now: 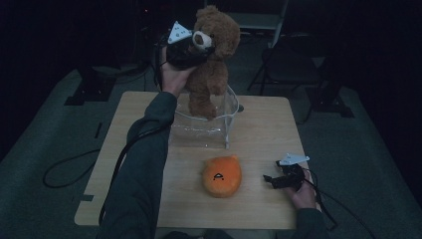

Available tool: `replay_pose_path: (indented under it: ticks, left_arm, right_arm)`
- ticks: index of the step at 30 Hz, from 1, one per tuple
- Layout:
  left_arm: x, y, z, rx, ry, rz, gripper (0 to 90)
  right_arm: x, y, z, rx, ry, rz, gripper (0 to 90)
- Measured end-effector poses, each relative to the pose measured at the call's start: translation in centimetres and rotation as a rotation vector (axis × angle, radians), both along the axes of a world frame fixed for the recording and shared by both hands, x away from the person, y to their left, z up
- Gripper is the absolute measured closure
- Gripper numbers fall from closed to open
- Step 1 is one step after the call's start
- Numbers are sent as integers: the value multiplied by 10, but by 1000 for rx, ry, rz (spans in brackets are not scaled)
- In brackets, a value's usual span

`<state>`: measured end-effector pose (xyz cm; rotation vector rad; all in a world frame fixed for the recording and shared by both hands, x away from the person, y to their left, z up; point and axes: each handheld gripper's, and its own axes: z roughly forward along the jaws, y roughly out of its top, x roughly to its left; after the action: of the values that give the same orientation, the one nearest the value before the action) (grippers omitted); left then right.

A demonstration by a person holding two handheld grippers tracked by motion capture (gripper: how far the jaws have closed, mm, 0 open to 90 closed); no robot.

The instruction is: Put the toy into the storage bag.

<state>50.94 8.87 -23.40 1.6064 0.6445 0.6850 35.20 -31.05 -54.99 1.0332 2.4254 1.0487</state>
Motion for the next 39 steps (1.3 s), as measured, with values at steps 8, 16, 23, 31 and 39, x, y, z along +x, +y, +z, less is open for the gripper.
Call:
replay_pose_path:
  ticks: [8, 16, 23, 31, 39]
  left_arm:
    - [4, -11, -10, -12, 17, -53, 412]
    - [11, -16, -23, -24, 50, -71, 409]
    - [17, -18, -40, -22, 87, -63, 409]
    - [22, -20, -56, 2, 117, -54, 408]
    - [25, -22, -69, 32, 147, -52, 406]
  right_arm:
    - [0, 0, 0, 0, 0, 0, 125]
    - [0, 0, 0, 0, 0, 0, 125]
    - [0, 0, 0, 1, -1, 0, 125]
    - [0, 0, 0, 1, -1, 1, 125]
    - [0, 0, 0, 0, -2, 1, 125]
